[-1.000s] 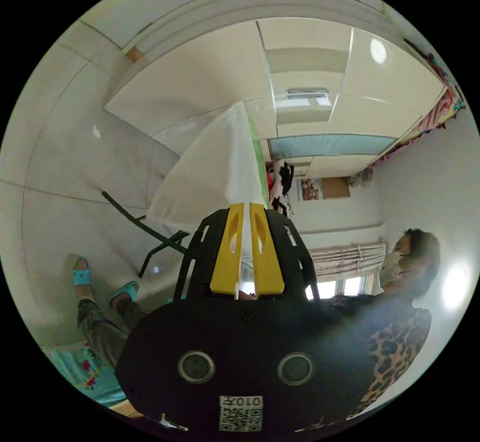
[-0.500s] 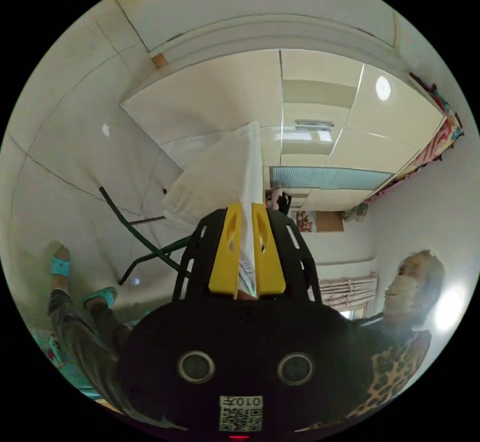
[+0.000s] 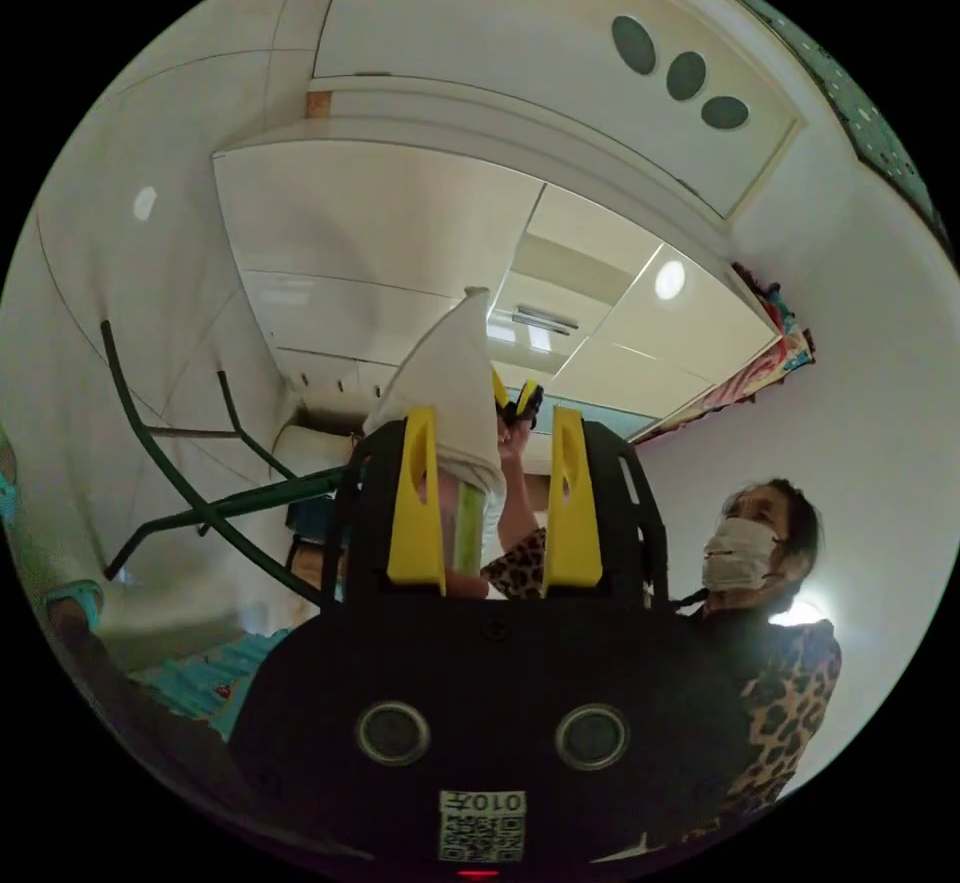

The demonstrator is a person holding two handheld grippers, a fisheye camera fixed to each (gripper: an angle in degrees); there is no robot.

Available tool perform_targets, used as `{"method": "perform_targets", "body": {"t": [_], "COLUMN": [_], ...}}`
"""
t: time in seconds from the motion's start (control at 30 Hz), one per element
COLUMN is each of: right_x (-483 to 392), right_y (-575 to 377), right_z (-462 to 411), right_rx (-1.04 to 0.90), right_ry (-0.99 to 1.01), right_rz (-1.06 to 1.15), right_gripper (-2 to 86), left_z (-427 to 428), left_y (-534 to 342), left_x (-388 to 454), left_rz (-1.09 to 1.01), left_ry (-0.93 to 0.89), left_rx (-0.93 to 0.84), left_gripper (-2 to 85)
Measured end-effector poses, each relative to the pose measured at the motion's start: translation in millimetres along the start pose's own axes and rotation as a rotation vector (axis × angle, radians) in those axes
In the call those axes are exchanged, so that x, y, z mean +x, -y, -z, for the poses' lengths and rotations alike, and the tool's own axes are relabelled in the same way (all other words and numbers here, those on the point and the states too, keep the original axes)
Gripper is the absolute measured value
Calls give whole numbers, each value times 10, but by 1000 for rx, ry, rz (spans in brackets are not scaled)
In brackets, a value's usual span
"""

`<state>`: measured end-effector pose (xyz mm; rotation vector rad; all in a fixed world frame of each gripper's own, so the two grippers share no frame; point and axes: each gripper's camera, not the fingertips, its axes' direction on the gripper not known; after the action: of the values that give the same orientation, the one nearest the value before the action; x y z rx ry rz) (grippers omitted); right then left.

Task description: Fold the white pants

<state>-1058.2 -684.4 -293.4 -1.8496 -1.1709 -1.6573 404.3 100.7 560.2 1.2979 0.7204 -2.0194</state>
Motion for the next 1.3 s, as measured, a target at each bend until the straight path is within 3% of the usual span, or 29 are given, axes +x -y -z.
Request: {"method": "perform_targets", "body": {"t": [0.17, 0.33, 0.73, 0.8, 0.9, 0.97, 1.17, 1.3], "right_x": [-110, -396, -757, -749, -793, -828, -823, -757], "right_y": [948, 1619, 2402, 2397, 2304, 2183, 1527, 950], "right_z": [-65, 80, -422, -475, -422, -357, 27, 180], "right_rx": [-172, -314, -716, -723, -657, -619, -406, -319], "right_ry": [-35, -27, -47, -79, -63, -14, 67, 41], "right_rz": [12, 78, 215, 230, 316, 373, 463, 461], "right_gripper": [177, 172, 185, 151, 84, 75, 64, 62], "left_z": [246, 622, 62, 20, 2, -47, -543, -923], "left_y": [37, -72, -25, -32, -109, -185, -618, -949], "left_x": [-120, -321, -324, -232, 23, 347, 1428, 1864], "left_rz": [-28, 51, 5, -25, -104, -196, -557, -668], "left_ry": [-75, -11, -209, -190, -128, -10, 256, 282], "left_rx": [14, 85, -25, -33, -24, -59, -183, -236], "left_gripper": [196, 222, 208, 179, 71, 28, 7, 4]}}
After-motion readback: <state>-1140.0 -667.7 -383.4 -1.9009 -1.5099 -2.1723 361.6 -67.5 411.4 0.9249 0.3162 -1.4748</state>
